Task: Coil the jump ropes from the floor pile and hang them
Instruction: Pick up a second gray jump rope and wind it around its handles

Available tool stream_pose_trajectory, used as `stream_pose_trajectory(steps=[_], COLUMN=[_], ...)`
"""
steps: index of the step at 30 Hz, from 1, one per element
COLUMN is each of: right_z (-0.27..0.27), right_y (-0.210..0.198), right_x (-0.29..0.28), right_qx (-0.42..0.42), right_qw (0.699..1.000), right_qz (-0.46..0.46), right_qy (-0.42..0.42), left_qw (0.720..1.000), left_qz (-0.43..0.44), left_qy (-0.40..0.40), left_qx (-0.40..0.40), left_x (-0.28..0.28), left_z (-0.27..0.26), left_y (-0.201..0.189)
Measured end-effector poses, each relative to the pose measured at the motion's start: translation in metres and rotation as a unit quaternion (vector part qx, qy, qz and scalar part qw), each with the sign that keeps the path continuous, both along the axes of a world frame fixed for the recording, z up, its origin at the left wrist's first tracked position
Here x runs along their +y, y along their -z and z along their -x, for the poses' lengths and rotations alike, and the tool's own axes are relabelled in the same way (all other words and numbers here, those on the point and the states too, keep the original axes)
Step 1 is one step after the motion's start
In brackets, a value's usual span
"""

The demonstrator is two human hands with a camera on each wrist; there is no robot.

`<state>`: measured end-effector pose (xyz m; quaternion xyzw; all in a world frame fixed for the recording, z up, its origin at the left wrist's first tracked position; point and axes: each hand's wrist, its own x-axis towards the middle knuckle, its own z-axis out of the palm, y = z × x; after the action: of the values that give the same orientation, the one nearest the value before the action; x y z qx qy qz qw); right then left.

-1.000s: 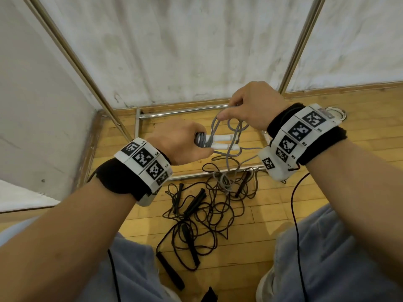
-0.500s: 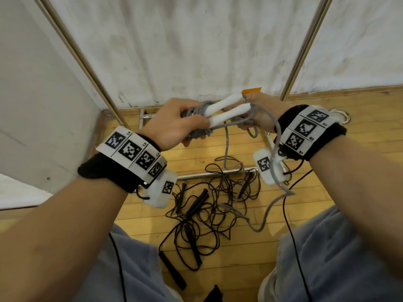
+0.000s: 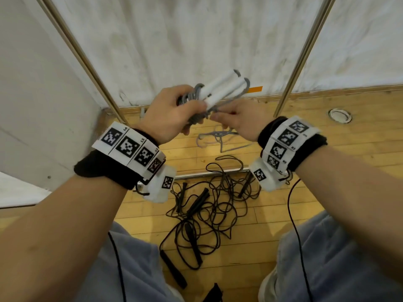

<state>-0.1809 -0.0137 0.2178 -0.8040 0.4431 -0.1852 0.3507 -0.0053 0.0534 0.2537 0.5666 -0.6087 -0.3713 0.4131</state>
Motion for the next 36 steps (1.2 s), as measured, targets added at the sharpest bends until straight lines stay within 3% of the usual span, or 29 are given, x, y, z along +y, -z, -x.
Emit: stream_pose_trajectory(steps=[7, 10, 12, 14, 17, 20, 24, 27, 31, 36], right_z=[-0.024, -0.025, -0.026, -0.028, -0.033, -0.041, -0.042, -0.035, -0.022, -0.013], right_y=[0.013, 0.021, 0.028, 0.029, 0.028, 0.026, 0.024, 0.023, 0.02, 0.017], right_x=[0.021, 0.02, 0.019, 0.022, 0.034, 0.049, 0.048, 0.043, 0.035, 0.03], right_qx=[0.013, 0.041, 0.104, 0.112, 0.024, -0.063, -0.174, -0.204, -0.204, -0.204], right_qw=[0.999, 0.999, 0.994, 0.987, 0.996, 0.998, 0.976, 0.967, 0.969, 0.968], right_qz=[-0.005, -0.014, 0.033, 0.081, 0.062, -0.017, -0.119, -0.135, -0.132, -0.147], right_qy=[-0.034, -0.017, 0.03, 0.085, 0.064, 0.007, 0.047, 0.072, 0.047, 0.02], left_qw=[0.994, 0.993, 0.973, 0.958, 0.975, 0.989, 0.985, 0.993, 0.995, 0.974], left_qz=[0.016, 0.032, 0.045, 0.031, -0.027, -0.071, -0.086, -0.059, -0.024, 0.024], left_qy=[-0.074, -0.113, -0.149, -0.186, -0.192, -0.128, -0.034, -0.045, -0.093, -0.126], left_qx=[0.084, -0.032, -0.168, -0.214, -0.111, 0.04, 0.148, 0.095, -0.005, -0.187], left_x=[-0.009, -0.01, -0.011, -0.013, -0.014, -0.011, -0.007, -0.007, -0.009, -0.012], left_z=[0.001, -0.003, -0.007, -0.01, -0.009, -0.001, 0.005, 0.002, -0.01, -0.022], left_y=[0.006, 0.009, 0.013, 0.014, 0.011, 0.004, -0.005, -0.007, -0.001, 0.009])
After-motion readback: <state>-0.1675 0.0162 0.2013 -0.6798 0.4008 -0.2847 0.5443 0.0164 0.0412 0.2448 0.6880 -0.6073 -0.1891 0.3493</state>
